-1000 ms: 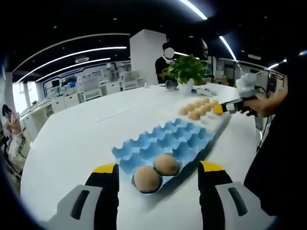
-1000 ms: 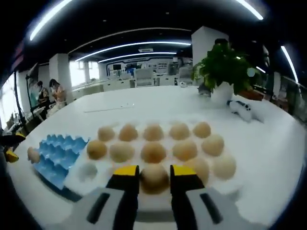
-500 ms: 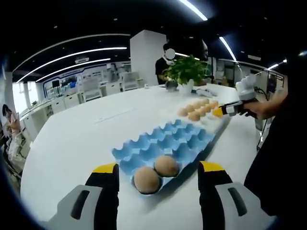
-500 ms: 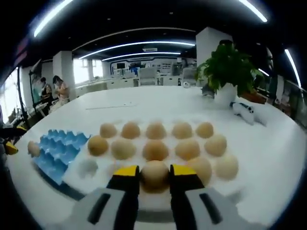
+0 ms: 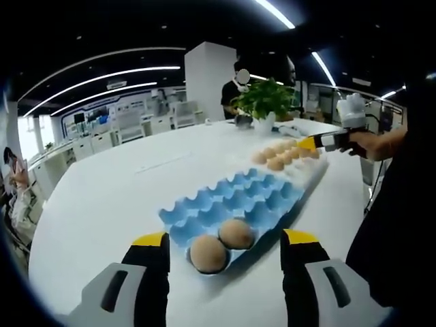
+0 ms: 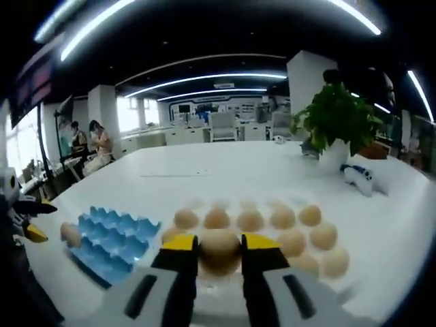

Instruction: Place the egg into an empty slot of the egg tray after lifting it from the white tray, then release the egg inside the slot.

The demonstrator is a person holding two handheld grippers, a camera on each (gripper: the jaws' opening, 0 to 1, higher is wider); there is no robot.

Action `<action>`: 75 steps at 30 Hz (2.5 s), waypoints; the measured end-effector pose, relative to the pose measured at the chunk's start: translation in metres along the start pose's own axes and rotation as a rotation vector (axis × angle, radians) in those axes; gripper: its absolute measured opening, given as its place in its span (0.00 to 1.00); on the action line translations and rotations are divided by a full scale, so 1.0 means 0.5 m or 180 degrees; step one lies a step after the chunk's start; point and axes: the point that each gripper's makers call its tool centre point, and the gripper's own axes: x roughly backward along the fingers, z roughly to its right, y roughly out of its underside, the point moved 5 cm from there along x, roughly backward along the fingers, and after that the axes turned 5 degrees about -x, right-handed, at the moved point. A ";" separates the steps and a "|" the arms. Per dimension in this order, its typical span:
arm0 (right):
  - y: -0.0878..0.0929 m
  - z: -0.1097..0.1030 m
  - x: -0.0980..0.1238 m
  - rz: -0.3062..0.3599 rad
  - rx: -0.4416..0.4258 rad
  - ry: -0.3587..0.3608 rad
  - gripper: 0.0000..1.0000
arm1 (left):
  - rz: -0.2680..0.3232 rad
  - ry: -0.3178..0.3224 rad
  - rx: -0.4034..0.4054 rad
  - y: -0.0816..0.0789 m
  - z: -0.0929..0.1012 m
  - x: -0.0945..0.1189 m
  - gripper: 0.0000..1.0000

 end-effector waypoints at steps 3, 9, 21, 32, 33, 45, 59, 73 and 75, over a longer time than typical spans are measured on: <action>-0.003 -0.037 -0.006 -0.0002 -0.0021 -0.0174 0.24 | 0.0001 0.0003 -0.0021 -0.003 0.001 0.001 0.66; -0.007 -0.096 -0.019 0.0007 0.0045 -0.0430 0.24 | -0.0006 0.0009 -0.0040 0.007 -0.002 0.001 0.66; 0.018 -0.212 -0.028 -0.0184 0.0208 -0.1024 0.24 | -0.0007 -0.0005 -0.0028 0.024 -0.008 -0.002 0.66; 0.042 -0.326 -0.037 -0.0357 0.0372 -0.1692 0.24 | -0.0033 -0.0010 -0.0030 0.031 -0.006 -0.004 0.65; 0.045 -0.336 -0.039 -0.0382 0.0379 -0.1742 0.24 | -0.0032 -0.0011 -0.0029 0.032 -0.006 -0.004 0.65; 0.096 -0.392 -0.050 -0.0582 0.0681 -0.2084 0.24 | -0.0039 -0.0020 -0.0004 0.038 -0.006 -0.004 0.65; 0.131 -0.391 -0.061 -0.0678 0.0827 -0.2111 0.24 | -0.0023 -0.0025 0.0026 0.020 0.001 0.003 0.64; 0.130 -0.391 -0.063 -0.0596 0.0924 -0.2127 0.25 | -0.0028 -0.0022 0.0011 0.012 0.003 0.008 0.64; 0.130 -0.391 -0.063 -0.0583 0.0958 -0.2132 0.25 | -0.0035 -0.0023 0.0000 0.012 0.002 0.009 0.64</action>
